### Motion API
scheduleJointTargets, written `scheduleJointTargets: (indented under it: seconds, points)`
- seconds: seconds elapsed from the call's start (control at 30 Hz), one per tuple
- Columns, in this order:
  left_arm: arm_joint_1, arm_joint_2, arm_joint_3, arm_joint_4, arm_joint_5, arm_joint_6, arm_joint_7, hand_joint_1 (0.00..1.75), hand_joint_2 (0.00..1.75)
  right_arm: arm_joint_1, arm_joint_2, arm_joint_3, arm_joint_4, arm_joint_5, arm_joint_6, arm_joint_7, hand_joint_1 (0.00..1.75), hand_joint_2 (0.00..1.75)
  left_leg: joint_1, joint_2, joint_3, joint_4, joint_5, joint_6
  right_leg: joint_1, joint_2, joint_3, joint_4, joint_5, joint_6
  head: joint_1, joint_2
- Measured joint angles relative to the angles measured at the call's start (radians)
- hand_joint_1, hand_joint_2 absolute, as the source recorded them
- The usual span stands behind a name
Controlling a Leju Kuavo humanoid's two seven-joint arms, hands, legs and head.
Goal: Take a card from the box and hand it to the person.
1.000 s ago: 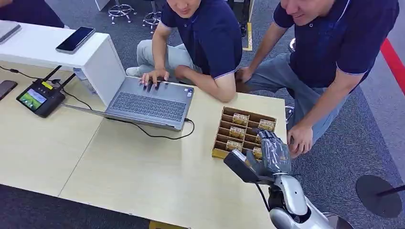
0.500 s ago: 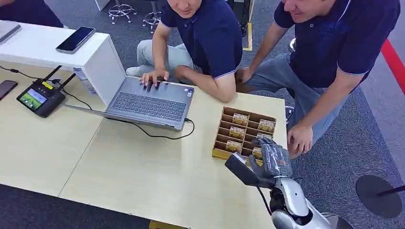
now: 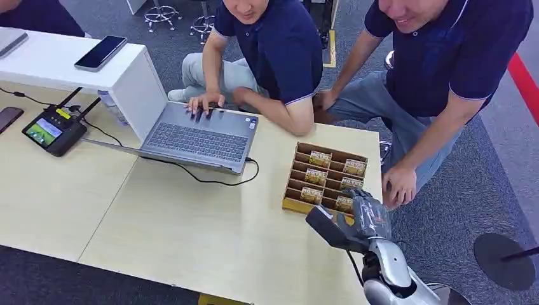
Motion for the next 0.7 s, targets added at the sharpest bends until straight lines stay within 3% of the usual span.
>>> scheduleJointTargets:
  seconds: [0.47, 0.53, 0.7]
  points:
    - [0.000, 0.000, 0.000, 0.000, 0.000, -0.001, 0.004, 0.00, 0.00, -0.003, 0.000, -0.002, 0.041, -0.002, -0.026, 0.000, 0.94, 1.75, 0.000, 0.000, 0.000, 0.000, 0.000, 0.000, 0.000, 0.000, 0.000, 0.000, 0.000, 0.000, 0.000, 0.000]
    - [0.000, 0.000, 0.000, 0.000, 0.000, -0.001, 0.003, 0.00, 0.00, -0.003, 0.000, -0.002, 0.043, -0.002, -0.029, 0.000, 1.15, 1.75, 0.000, 0.000, 0.000, 0.000, 0.000, 0.000, 0.000, 0.000, 0.000, 0.000, 0.000, 0.000, 0.000, 0.000]
    - [0.000, 0.000, 0.000, 0.000, 0.001, -0.001, 0.003, 0.00, 0.00, -0.003, 0.000, -0.002, 0.043, 0.003, -0.031, 0.000, 1.15, 1.75, 0.000, 0.000, 0.000, 0.000, 0.000, 0.000, 0.000, 0.000, 0.000, 0.000, 0.000, 0.000, 0.000, 0.000]
